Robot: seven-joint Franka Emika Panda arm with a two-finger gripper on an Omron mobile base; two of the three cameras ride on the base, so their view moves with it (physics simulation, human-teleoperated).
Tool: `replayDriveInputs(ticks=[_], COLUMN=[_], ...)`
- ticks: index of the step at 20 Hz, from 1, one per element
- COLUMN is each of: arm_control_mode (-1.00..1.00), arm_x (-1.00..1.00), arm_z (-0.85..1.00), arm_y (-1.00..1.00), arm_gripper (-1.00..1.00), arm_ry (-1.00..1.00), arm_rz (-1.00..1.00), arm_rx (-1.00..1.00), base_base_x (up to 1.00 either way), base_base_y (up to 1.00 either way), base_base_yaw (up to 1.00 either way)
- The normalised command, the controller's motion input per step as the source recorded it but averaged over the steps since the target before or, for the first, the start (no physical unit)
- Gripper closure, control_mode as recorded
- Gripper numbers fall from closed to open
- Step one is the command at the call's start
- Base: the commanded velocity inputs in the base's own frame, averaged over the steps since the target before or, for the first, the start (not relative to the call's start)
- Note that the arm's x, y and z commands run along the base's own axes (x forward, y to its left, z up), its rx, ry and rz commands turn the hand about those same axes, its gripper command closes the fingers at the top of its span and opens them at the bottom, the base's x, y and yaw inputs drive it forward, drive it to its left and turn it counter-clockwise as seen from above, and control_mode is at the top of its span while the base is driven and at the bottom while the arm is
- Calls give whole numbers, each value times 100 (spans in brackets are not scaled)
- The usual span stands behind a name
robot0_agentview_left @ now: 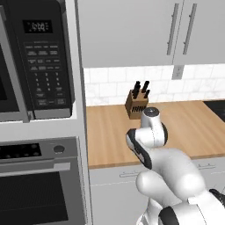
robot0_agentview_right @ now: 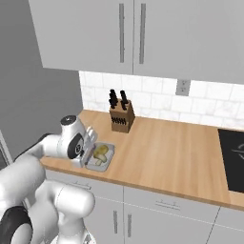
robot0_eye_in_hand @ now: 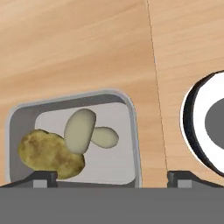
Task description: Take the meat container that has the shrimp and place it on the second highest rack of the freezer. Then take the vegetable container that has the mushroom and potato and place it on the highest rack of the freezer.
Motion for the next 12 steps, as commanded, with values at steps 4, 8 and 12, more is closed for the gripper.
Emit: replayDriveInputs(ticks=[4,8,12], arm_control_mode=[-100,-100,-100], arm_x=[17,0,0], arm_z=[-57,-16,-23], arm_y=[0,6,1], arm_gripper=[-100,-100,-100], arm_ry=[-1,8,16], arm_rz=[0,0,0], arm_rx=[0,0,0], base_base_x=[0,0,0], base_base_y=[0,0,0], base_base_yaw=[0,0,0])
